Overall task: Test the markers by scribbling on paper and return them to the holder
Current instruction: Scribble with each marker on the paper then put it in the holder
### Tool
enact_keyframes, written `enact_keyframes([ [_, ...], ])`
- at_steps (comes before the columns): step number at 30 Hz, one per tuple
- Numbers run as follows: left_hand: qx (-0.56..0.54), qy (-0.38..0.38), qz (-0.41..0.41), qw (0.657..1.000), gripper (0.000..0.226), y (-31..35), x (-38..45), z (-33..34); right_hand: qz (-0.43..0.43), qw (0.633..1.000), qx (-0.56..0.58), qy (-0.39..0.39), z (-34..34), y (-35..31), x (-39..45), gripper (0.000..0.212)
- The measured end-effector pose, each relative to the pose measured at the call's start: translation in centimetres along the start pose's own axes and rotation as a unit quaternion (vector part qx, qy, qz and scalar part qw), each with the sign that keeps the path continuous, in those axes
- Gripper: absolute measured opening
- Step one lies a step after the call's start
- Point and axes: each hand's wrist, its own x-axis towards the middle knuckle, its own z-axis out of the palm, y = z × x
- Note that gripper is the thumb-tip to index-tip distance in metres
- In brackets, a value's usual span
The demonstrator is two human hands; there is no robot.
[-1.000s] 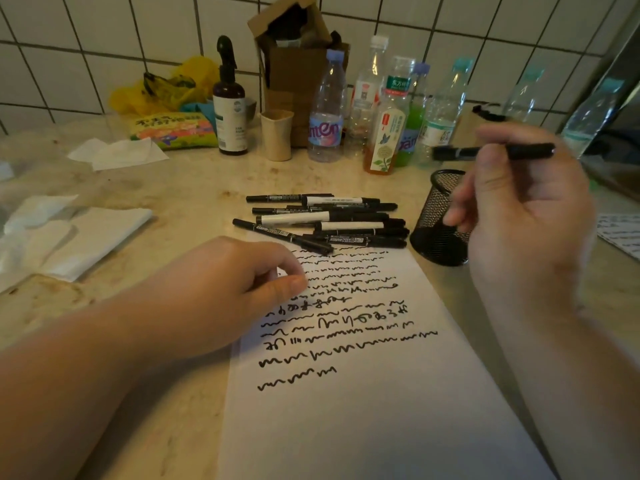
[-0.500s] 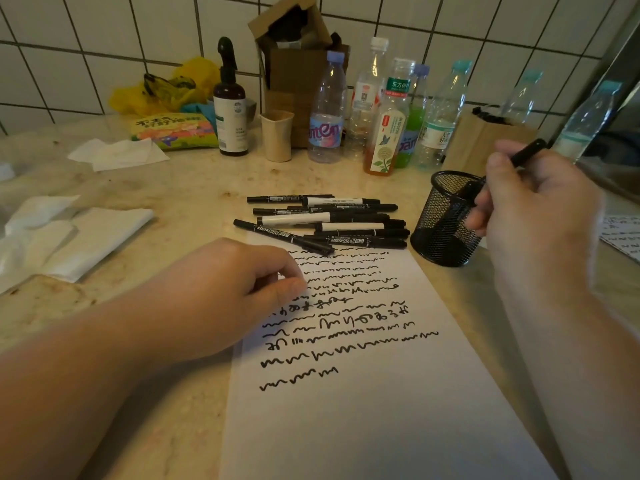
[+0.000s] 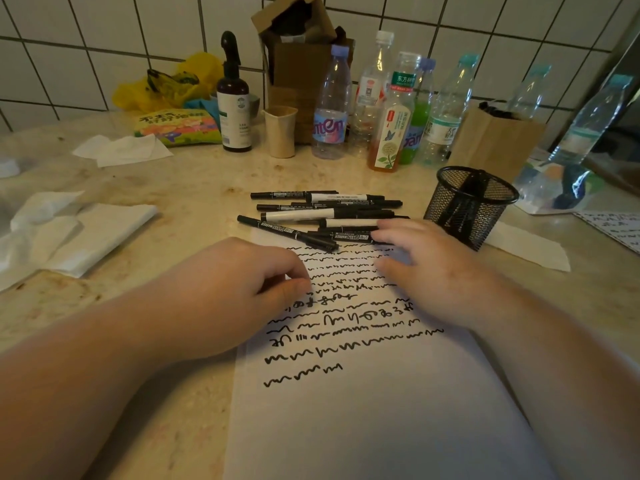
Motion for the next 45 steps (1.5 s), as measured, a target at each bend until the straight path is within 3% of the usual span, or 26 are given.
enact_keyframes([
  [3, 0.006, 0.001, 0.004, 1.000, 0.025, 0.0, 0.0, 0.0, 0.015, 1.000, -0.008, -0.026, 0.3, 0.2, 0.2, 0.049],
  [7, 0.002, 0.002, 0.003, 1.000, 0.023, 0.1, 0.0, 0.0, 0.050, 0.999, 0.003, 0.021, 0.7, 0.5, 0.4, 0.044],
  [13, 0.001, 0.005, 0.001, 1.000, 0.024, 0.0, -0.1, -0.1, 0.067, 0.996, 0.030, 0.052, 0.7, 0.6, 0.3, 0.008],
  [20, -0.007, 0.001, 0.002, 1.000, 0.025, 0.3, -0.2, -0.2, 0.070, 0.980, 0.178, 0.056, -0.6, -0.3, -0.5, 0.007],
  [24, -0.019, 0.005, 0.009, 1.000, 0.027, 0.2, -0.3, -0.2, 0.064, 0.937, 0.341, -0.034, -1.0, -0.6, -0.9, 0.007],
  [28, -0.033, 0.013, 0.018, 0.999, 0.039, 0.2, -0.3, -0.3, 0.001, 0.915, 0.391, -0.102, -1.0, -1.0, -1.3, 0.011],
  [31, -0.050, 0.006, 0.021, 0.999, 0.052, 0.6, -0.3, -0.7, -0.065, 0.901, 0.415, -0.107, -1.5, -1.7, -1.7, 0.006],
  [33, -0.065, -0.001, 0.019, 0.998, 0.051, 0.8, -0.5, -0.9, -0.076, 0.886, 0.445, -0.106, -1.6, -1.7, -1.8, 0.017],
  [38, -0.049, 0.003, 0.014, 0.999, 0.033, 0.8, -0.4, -0.7, -0.083, 0.796, 0.576, -0.168, -1.5, -1.4, -1.8, 0.034],
  [40, -0.051, 0.011, -0.001, 0.999, 0.023, 0.6, -0.3, -0.8, -0.067, 0.817, 0.558, -0.131, -1.6, -1.2, -1.6, 0.023],
  [43, -0.055, 0.021, -0.011, 0.998, 0.019, 0.5, -0.3, -0.9, -0.059, 0.912, 0.400, -0.066, -1.7, -1.0, -1.5, 0.024],
  [45, -0.035, 0.010, -0.013, 0.999, 0.020, 0.6, -0.3, -0.9, -0.060, 0.945, 0.313, -0.075, -1.5, -1.4, -1.6, 0.026],
])
